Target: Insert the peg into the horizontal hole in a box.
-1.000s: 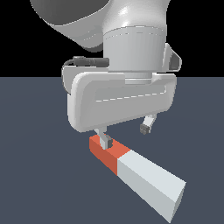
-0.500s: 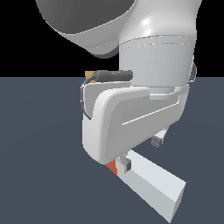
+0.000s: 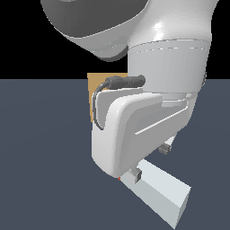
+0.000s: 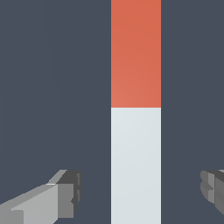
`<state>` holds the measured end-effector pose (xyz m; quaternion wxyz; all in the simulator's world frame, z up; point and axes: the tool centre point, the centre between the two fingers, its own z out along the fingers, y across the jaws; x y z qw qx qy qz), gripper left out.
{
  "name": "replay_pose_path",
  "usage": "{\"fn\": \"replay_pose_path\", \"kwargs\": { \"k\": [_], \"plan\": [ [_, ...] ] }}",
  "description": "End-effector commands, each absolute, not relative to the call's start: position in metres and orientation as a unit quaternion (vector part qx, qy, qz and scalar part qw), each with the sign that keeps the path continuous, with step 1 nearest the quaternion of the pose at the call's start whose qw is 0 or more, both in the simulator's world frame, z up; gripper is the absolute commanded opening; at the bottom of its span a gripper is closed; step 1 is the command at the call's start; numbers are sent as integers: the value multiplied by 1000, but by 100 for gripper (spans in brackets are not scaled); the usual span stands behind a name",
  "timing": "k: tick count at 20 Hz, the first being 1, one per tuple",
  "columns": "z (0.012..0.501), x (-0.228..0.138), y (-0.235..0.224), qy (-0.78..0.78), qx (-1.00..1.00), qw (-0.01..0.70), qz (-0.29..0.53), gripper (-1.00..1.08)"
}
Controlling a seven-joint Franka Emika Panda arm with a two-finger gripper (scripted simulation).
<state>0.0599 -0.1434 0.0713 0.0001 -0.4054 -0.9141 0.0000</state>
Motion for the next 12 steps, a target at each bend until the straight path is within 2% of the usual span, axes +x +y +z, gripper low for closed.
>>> {"fn": "replay_pose_path", "kwargs": {
  "k": [1, 12],
  "plan": [
    [71, 60, -143, -914, -405, 0, 0, 100],
    [27, 59, -143, -914, -405, 0, 0, 100]
  ]
}}
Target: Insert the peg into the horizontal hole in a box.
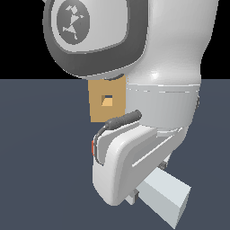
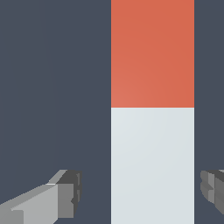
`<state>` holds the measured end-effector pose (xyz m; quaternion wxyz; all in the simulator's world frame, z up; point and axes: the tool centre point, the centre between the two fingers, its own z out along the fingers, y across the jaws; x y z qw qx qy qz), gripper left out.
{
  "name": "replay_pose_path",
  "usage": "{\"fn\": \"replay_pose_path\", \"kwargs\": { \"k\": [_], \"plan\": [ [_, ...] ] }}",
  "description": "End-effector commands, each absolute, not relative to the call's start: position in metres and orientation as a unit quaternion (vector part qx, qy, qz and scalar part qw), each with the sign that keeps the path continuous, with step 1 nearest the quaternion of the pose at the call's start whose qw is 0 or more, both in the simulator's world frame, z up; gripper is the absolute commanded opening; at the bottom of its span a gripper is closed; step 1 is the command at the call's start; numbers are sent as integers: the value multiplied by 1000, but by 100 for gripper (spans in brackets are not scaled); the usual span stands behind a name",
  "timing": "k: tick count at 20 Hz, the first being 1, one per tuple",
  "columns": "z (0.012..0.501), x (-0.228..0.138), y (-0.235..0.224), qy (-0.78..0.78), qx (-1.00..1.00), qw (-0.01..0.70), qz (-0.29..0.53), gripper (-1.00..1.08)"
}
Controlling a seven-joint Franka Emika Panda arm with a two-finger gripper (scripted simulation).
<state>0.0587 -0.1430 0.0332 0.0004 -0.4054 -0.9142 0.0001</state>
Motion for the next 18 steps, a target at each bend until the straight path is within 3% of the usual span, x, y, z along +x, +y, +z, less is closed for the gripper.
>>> {"fn": "replay_pose_path", "kwargs": {
  "k": [1, 6, 7, 18],
  "plan": [
    [24, 59, -143, -914, -405, 0, 0, 100],
    [21, 60, -143, -914, -405, 0, 0, 100],
    [21, 60, -143, -914, -405, 0, 0, -100],
    [21, 60, -142, -914, -405, 0, 0, -100]
  ]
}}
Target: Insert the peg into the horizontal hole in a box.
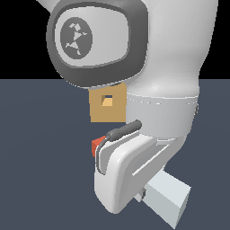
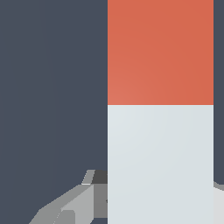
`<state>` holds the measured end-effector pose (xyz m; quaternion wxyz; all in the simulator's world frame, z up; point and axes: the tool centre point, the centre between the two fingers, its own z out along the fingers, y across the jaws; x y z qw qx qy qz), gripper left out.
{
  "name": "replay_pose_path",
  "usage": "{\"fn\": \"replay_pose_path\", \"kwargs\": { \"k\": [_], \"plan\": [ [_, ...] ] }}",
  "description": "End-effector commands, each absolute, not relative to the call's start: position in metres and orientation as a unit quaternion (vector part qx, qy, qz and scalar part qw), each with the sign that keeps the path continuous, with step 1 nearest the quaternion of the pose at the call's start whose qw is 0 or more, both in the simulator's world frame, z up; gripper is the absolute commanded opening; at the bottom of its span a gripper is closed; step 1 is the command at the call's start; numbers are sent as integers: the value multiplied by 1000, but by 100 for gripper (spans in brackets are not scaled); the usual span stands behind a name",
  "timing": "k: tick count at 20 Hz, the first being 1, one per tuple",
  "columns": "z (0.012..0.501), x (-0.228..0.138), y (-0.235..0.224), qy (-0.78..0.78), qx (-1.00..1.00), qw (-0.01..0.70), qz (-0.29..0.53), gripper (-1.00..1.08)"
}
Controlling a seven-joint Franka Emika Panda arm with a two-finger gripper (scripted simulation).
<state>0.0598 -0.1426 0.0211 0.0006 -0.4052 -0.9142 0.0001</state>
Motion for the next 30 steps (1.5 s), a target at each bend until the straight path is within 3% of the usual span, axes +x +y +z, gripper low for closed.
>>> {"fn": "replay_pose_path", "kwargs": {
  "k": [1, 15, 30],
  "plan": [
    [21, 59, -142, -914, -406, 1, 0, -100],
    [35, 33, -119, -886, -464, 0, 0, -100],
    [69, -15, -52, -805, -594, 0, 0, -100]
  ]
}}
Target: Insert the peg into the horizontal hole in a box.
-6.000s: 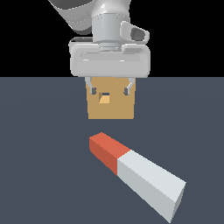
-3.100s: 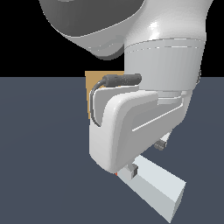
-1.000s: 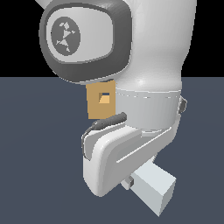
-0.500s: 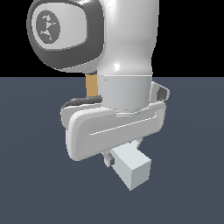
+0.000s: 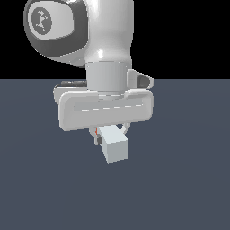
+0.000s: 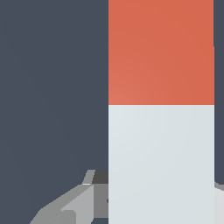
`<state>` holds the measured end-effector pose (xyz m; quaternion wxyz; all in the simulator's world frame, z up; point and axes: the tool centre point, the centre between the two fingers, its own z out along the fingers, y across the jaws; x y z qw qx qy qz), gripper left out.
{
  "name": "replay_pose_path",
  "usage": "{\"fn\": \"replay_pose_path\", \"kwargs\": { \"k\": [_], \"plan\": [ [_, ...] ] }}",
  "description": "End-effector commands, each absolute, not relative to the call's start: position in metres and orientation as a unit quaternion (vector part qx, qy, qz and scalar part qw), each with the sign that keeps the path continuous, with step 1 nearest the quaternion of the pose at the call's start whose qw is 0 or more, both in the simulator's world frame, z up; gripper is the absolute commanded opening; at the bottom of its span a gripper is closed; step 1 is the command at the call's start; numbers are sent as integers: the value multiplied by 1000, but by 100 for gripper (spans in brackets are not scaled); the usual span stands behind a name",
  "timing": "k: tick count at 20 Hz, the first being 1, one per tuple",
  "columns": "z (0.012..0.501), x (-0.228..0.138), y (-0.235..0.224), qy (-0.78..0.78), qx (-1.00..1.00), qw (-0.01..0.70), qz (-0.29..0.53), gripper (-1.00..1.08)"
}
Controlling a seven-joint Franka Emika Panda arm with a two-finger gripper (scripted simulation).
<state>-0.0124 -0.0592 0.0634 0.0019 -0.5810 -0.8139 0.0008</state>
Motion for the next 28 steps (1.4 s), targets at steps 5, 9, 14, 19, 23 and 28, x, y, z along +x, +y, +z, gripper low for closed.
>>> {"fn": "replay_pose_path", "kwargs": {
  "k": [5, 9, 14, 19, 23, 28],
  "plan": [
    [79, -25, -27, -775, -632, 0, 0, -100],
    [87, -31, -8, -752, -659, 0, 0, -100],
    [95, -34, 9, -731, -683, 0, 0, -100],
    [99, -35, 21, -716, -698, 0, 0, -100],
    [101, -35, 26, -710, -704, 0, 0, -100],
    [102, -35, 27, -709, -705, 0, 0, -100]
  ]
}}
